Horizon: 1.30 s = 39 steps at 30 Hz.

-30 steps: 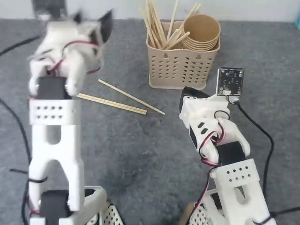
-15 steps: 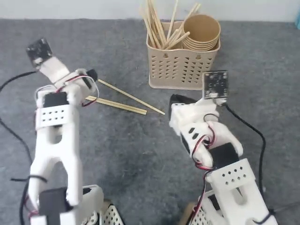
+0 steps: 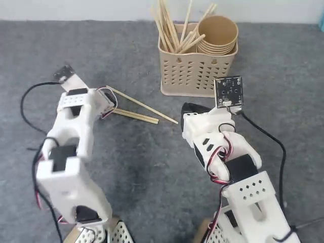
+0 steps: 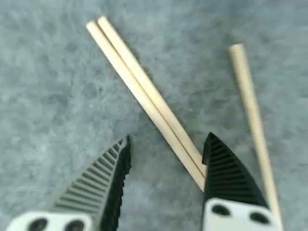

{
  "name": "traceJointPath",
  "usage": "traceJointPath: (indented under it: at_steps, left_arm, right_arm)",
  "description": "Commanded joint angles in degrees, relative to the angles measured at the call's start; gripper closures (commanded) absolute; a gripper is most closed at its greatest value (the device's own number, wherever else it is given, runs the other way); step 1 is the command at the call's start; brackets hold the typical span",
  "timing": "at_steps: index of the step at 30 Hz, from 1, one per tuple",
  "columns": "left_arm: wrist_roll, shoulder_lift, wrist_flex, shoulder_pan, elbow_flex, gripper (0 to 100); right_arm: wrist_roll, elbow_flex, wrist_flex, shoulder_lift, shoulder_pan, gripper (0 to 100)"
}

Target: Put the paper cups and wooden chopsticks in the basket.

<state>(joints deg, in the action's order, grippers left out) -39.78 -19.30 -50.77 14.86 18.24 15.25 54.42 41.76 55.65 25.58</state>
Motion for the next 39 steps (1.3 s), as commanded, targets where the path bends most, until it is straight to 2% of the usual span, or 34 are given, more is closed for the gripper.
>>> traceJointPath:
  at_steps: [1, 5, 9, 22, 33, 39]
  left_arm:
    - [-1.41, -7.30, -5.36, -0.18, -12.97, 77]
    - [-2.11, -11.69, -8.88, -0.97, -19.21, 80]
    - [-1.85, -13.54, -13.01, -1.76, -21.58, 100]
    - [-1.85, -10.37, -17.49, -1.23, -20.18, 99]
    - [-0.62, 24.00, -20.13, -1.85, -19.30, 99]
    - [1.49, 27.34, -17.85, -5.54, -28.79, 99]
  right_arm:
    - [-0.97, -1.49, 0.40, -0.22, 0.57, 95.9]
    - [-0.97, -1.49, 0.40, -0.22, 0.57, 95.9]
    - [-0.97, -1.58, 0.40, -0.13, 0.48, 95.9]
    - [-0.97, -1.67, 0.40, -0.13, 0.48, 95.9]
    - [-0.97, -1.67, 0.40, -0.13, 0.48, 95.9]
    - [-0.97, -1.67, 0.40, -0.13, 0.48, 95.9]
